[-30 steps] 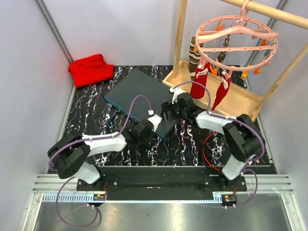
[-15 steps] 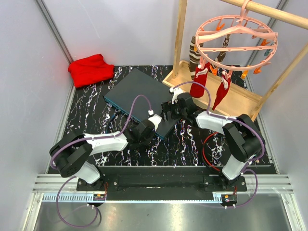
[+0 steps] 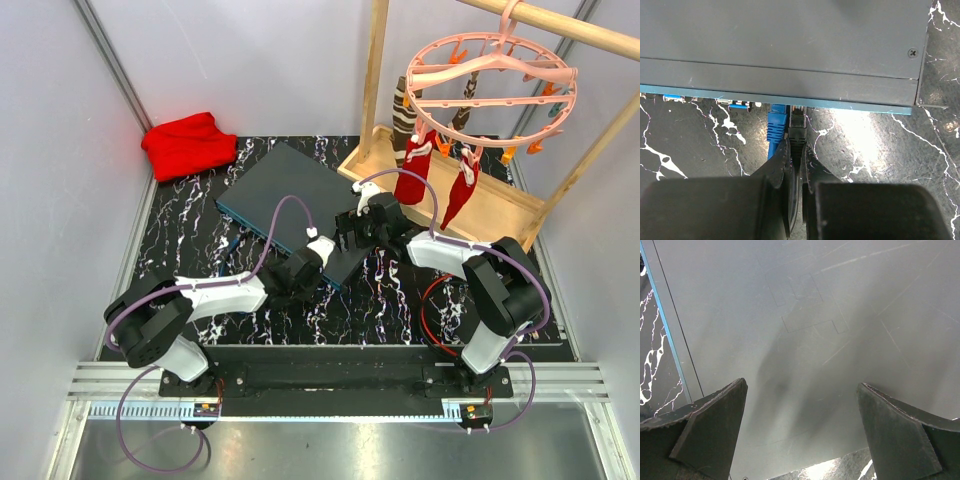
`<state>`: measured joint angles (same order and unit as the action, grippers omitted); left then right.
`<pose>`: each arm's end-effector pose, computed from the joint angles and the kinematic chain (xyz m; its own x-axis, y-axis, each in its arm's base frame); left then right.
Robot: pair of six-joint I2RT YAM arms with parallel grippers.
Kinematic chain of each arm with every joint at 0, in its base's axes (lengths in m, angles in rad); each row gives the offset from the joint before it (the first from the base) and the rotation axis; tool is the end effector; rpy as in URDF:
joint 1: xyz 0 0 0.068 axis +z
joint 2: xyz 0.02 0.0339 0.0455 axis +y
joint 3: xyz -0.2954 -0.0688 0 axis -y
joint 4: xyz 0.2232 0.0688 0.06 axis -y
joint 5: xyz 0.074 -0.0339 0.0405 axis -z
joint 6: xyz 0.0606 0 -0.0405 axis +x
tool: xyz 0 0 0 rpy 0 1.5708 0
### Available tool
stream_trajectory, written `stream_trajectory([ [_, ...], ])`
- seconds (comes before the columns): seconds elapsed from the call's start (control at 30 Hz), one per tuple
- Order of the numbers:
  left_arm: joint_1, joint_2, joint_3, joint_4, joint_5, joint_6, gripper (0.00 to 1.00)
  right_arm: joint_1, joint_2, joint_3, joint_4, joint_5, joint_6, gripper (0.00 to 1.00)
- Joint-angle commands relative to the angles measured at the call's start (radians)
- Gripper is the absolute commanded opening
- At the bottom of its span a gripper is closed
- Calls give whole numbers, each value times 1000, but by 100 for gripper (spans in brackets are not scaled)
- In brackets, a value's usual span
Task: Insert the plug into the switch port
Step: Insert the connector into the switch port.
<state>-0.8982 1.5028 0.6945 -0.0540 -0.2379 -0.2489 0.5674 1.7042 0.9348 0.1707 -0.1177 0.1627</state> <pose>0.1881 -0.2132 0.1874 -0.6222 0.3970 -0.6747 0.5276 0.8494 0.0131 0.3101 0.2060 0.2185 -0.5687 -0.1717 -0.8044 -0.5304 0.8240 0.1991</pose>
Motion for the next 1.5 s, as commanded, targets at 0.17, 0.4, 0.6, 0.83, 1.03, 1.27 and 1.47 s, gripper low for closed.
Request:
stream_trajectory([
  [0.17, 4, 5, 56, 77, -37, 7, 0, -3, -26, -14, 36, -14, 12, 100],
  [0.4, 4, 8, 22, 209, -23, 56, 0, -3, -32, -25, 53, -33, 9, 100],
  [0.6, 2, 54, -3, 333, -37, 66, 0, -3, -34, -31, 58, -45, 8, 100],
  [0.83, 15, 53, -19, 466, -95, 63, 0, -12, -51, -24, 33, -30, 6, 100],
  [1.03, 25, 56, -20, 454, -78, 39, 0, -72, -64, -5, 6, 15, 6, 100],
  [1.27, 48, 53, 2, 439, -54, 48, 0, -175, -18, 73, -39, 33, -51, 100],
  [1.47, 61, 71, 25, 463, -43, 60, 0, -202, 69, 157, -46, 43, -95, 99],
])
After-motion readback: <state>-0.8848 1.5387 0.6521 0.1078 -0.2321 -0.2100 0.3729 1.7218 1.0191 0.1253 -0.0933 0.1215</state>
